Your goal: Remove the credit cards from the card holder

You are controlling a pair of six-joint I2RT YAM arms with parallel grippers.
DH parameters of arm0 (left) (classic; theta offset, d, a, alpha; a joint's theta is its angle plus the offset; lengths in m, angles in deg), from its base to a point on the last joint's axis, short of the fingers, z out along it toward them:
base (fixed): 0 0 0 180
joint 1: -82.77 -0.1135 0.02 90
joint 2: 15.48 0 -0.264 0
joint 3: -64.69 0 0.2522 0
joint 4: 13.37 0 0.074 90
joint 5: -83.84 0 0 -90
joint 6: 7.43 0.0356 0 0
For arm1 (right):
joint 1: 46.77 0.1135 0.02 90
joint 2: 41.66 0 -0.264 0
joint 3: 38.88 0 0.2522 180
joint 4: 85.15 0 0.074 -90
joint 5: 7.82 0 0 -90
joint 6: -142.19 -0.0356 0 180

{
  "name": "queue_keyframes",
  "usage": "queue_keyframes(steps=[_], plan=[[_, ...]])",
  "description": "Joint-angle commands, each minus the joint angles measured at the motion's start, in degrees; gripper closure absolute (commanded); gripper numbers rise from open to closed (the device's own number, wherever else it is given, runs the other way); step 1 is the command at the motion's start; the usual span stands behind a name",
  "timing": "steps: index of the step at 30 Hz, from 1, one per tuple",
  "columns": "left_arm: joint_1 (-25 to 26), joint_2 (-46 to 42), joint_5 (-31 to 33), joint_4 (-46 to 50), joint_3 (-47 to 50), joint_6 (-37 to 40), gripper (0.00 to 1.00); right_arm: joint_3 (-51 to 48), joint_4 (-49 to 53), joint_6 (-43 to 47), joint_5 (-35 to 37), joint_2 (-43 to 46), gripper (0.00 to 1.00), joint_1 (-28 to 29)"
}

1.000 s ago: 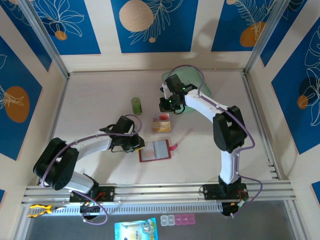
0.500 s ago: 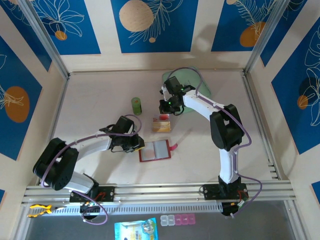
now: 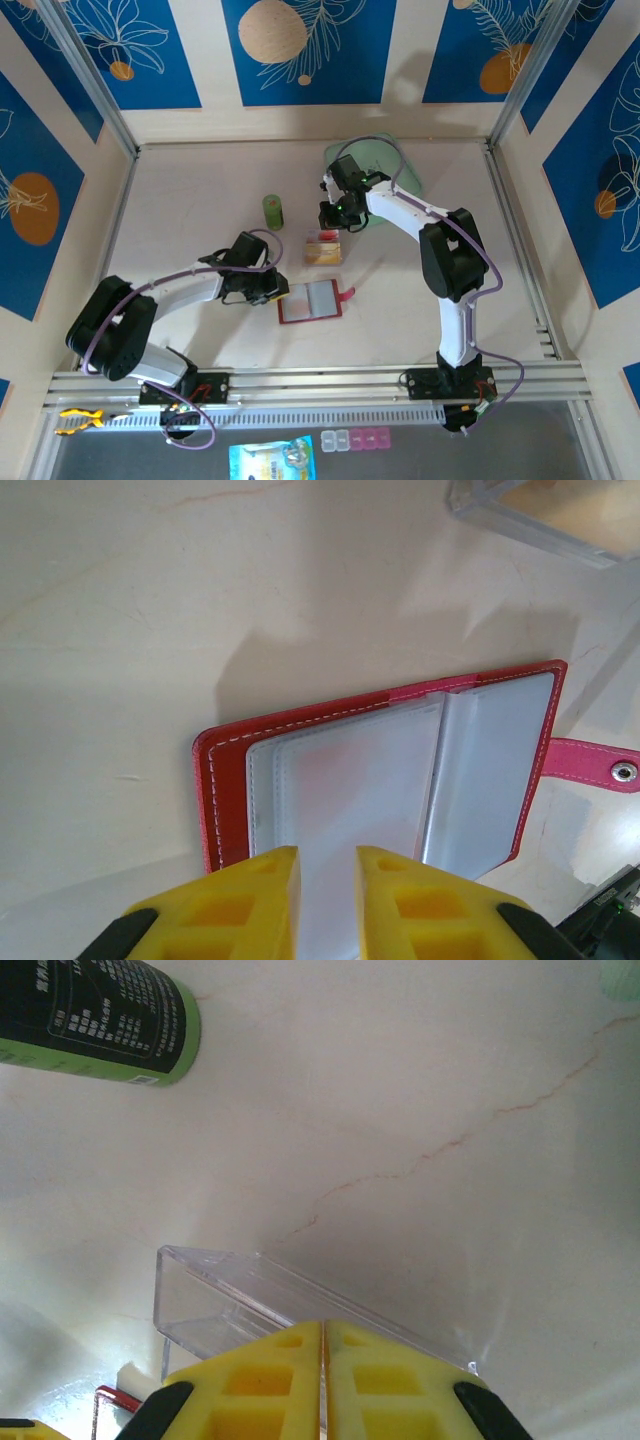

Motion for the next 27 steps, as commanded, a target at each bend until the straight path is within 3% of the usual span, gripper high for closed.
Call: queue_keyframes(steps=[1,10,16,20,27], plan=[[-0.61,-0.48,-0.87,0.62,0.64,1.23,0.79,0.33,0.75,-0.17,-0.5,0.43,0.89,0.29],[-0.61,-1.29,-0.6,0.84,0.99,1.17,0.79,1.25,1.39,-0.43,-0.5,2.59,0.89,0.48],[-0.68,-1.27,-0.41,0.96,1.43,1.44,0.79,-3.95,-0.09,-2.66,-2.99,6.73,0.89,2.76],[-0.83,-1.12,-0.52,0.64,1.69,1.48,0.8,-6.47,1.78,-8.71,-8.37,7.73,0.89,3.51],[-0.9,-1.51,0.03,0.74,2.82,1.79,0.81,-16.23,-3.63,-14.85,-13.88,11.54,0.88,7.45]])
